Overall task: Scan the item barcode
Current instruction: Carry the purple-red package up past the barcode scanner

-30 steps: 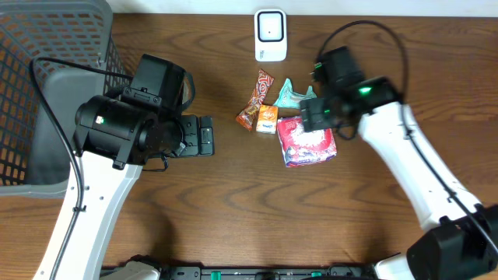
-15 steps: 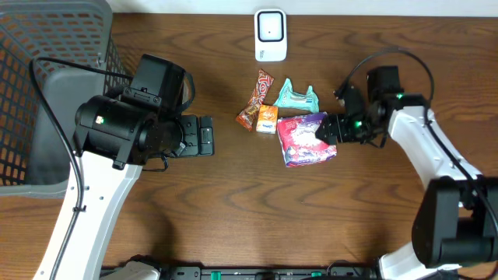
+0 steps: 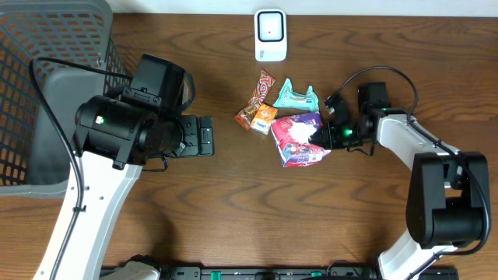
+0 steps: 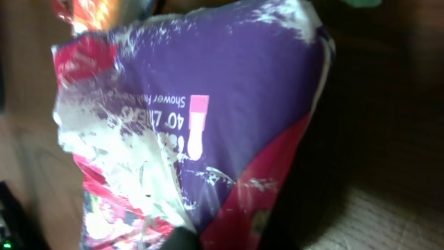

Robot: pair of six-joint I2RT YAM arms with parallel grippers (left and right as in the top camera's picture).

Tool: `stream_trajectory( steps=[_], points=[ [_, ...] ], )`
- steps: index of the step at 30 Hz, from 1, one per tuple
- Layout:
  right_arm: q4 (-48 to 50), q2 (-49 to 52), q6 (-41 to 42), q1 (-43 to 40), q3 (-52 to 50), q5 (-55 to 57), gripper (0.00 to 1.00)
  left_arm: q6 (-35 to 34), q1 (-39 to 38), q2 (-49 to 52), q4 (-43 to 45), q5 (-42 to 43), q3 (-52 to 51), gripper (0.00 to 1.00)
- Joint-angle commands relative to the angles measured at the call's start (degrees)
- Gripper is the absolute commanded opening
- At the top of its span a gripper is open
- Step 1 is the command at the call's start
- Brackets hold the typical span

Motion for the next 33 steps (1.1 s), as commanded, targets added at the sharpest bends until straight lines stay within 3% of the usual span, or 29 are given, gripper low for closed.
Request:
stream_trajectory(
  steps=[1, 8, 12, 17, 25, 29, 33],
  points=[
    [-0.04, -4.46, 4.48, -0.02, 2.75, -4.13, 0.01, 0.11, 0.20, 0.00, -0.28, -0.94, 0.94, 0.98],
    [5.95, -13.92, 11.87, 0.17, 8.79, -5.51, 0.01, 0.11, 0.20, 0.00, -0.28, -0.94, 0.94, 0.98],
    [20.33, -14.91, 23.10, 0.20, 8.98, -1.07, 0.01, 0.11, 0.20, 0.00, -0.28, -0.94, 0.94, 0.98],
    [37.79, -10.91, 31.56, 2.60, 8.98, 10.19, 0.01, 0.11, 0.20, 0.00, -0.28, -0.94, 0.94, 0.98],
    [62.38, 4.42, 43.30, 9.70, 9.75, 23.67, 0.01, 0.11, 0.20, 0.00, -0.28, -0.94, 0.94, 0.98],
    [65.26, 12.24, 44.89, 11.45, 15.34, 25.35, 0.01, 0.11, 0.20, 0.00, -0.28, -0.96, 0.94, 0.98],
    [58.66, 16.35, 43.50, 11.82, 23.71, 25.46, 0.01, 0.11, 0.20, 0.00, -0.28, -0.94, 0.94, 0.98]
  ],
)
